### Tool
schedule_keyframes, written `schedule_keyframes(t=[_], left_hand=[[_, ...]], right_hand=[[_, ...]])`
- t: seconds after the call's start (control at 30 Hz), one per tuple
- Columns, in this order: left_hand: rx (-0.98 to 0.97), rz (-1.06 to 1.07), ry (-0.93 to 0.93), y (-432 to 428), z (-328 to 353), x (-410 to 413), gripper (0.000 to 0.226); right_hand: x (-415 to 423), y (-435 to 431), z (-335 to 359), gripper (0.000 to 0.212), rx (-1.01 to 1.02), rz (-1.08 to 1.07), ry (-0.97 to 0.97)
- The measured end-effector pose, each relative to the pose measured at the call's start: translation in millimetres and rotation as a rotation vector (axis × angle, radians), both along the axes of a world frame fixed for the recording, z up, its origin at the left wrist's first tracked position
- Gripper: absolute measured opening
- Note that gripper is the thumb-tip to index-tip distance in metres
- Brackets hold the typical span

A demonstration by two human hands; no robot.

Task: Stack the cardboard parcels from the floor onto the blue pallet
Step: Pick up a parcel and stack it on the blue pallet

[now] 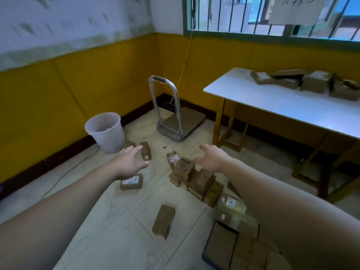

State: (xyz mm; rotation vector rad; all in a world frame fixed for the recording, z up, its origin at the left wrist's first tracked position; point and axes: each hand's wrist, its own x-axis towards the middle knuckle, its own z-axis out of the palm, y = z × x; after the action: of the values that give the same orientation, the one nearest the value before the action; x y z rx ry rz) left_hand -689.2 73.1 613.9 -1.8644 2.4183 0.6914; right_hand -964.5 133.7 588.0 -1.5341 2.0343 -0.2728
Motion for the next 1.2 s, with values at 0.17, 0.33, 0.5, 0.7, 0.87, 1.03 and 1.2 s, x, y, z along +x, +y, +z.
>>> schedule_keyframes(t=[0.17,0.33,0.5,0.7,0.87,1.03,1.2], left_hand=[[-0.028,0.061,-0.008,-69,3,32,0.072],[-0.003,0.064,-0.003,-127,-7,68,0.074],[0.035,-0.011,0.045,-198,-22,97,0.074],[0.174,-0.189,0.0,-268,-46,100,0.074],[0.251,-0.298,0.002,-310,-70,42,0.072],[0.326,-0.305,-0.005,-350,-117,-30,0.07],[0.41,-0.249,-0.034,-398,-198,-84,0.069]], right_hand=[[22,-76,0,0.07,0.021,-0.018,-0.008],[44,-128,-6,0.07,0.058,-0.016,0.027],[74,-177,-23,0.071,0.063,-0.152,0.02],[113,-201,-54,0.067,0.116,-0.248,-0.045],[91,-204,-71,0.065,0.144,-0.391,-0.089],[36,-231,-105,0.065,0.207,-0.472,-0.15],[-11,-284,-178,0.065,0.277,-0.516,-0.206]])
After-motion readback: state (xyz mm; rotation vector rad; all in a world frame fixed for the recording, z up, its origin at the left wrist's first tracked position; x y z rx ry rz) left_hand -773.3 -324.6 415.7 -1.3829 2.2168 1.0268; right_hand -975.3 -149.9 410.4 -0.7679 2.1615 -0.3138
